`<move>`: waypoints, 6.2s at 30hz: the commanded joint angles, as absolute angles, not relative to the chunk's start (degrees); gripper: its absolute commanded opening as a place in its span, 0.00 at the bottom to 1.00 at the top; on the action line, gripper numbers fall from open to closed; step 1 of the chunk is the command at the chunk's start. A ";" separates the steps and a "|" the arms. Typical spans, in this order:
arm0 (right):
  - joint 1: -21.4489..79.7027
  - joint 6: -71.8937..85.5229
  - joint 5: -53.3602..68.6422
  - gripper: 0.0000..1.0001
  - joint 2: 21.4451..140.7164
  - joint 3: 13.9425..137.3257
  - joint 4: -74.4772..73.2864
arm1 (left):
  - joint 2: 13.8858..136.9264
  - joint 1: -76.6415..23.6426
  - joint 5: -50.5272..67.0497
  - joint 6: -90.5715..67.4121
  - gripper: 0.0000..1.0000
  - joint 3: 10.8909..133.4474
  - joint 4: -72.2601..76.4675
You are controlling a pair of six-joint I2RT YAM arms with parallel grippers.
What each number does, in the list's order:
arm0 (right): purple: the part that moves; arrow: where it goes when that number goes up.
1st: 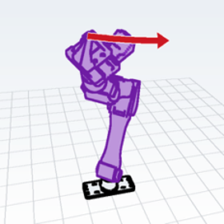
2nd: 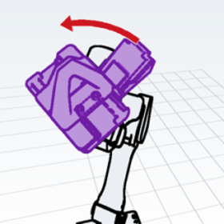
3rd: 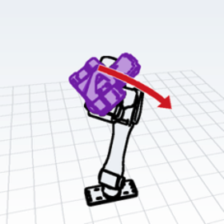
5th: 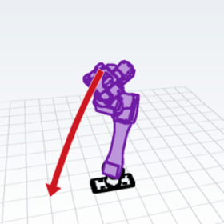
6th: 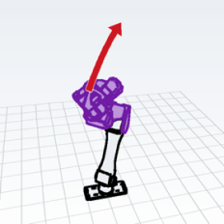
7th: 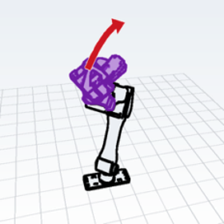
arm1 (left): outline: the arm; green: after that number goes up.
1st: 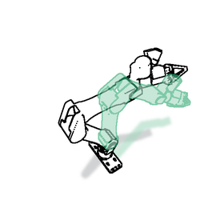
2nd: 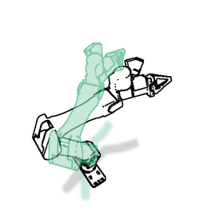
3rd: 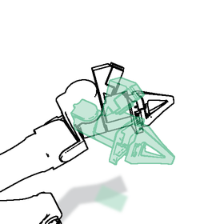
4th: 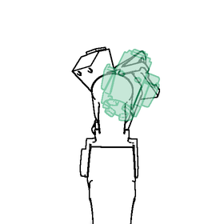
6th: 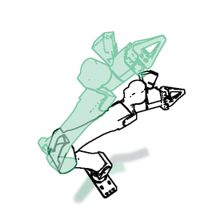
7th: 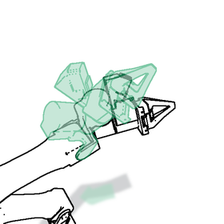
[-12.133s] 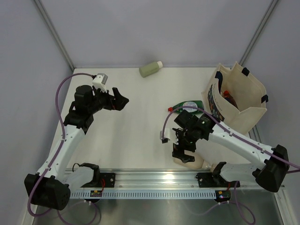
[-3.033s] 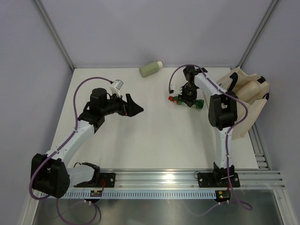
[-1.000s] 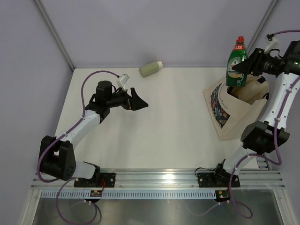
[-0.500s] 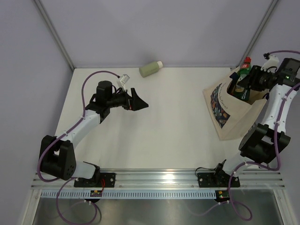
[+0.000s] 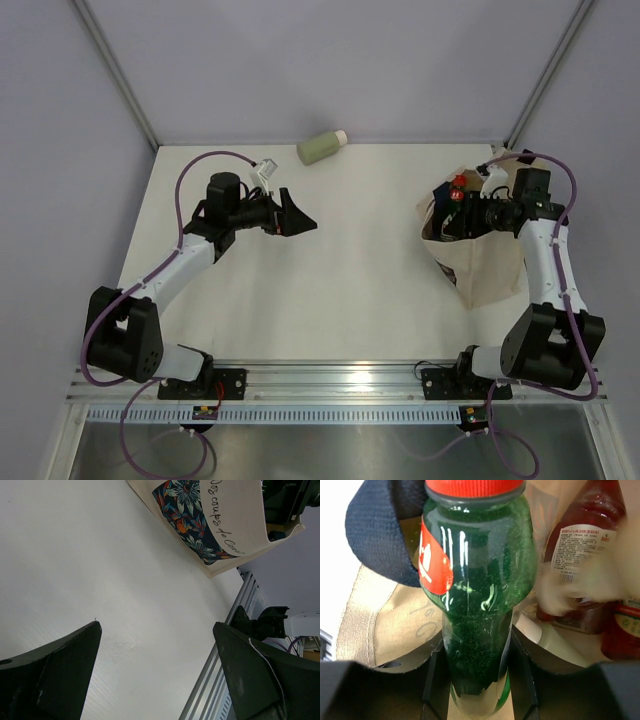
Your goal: Place the personal care products into the canvas bag
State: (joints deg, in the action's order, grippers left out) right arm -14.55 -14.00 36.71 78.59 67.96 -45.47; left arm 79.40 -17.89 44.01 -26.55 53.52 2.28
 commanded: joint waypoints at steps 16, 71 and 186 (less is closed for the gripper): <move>-12.66 -22.59 23.64 0.99 78.74 93.23 -52.04 | 85.42 -17.58 40.00 -17.25 0.99 65.01 -2.78; -11.95 -25.84 69.61 1.00 84.02 91.41 -45.35 | 143.09 -25.13 5.01 52.57 0.55 121.20 -23.63; 20.40 39.22 44.70 0.00 114.96 105.27 -4.29 | 94.24 -17.75 50.46 -27.11 0.99 60.99 19.43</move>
State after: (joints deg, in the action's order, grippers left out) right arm 23.24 46.61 34.98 118.54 97.91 -9.47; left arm 101.03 -18.04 48.03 -39.35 57.89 32.03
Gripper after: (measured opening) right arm 0.775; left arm 0.987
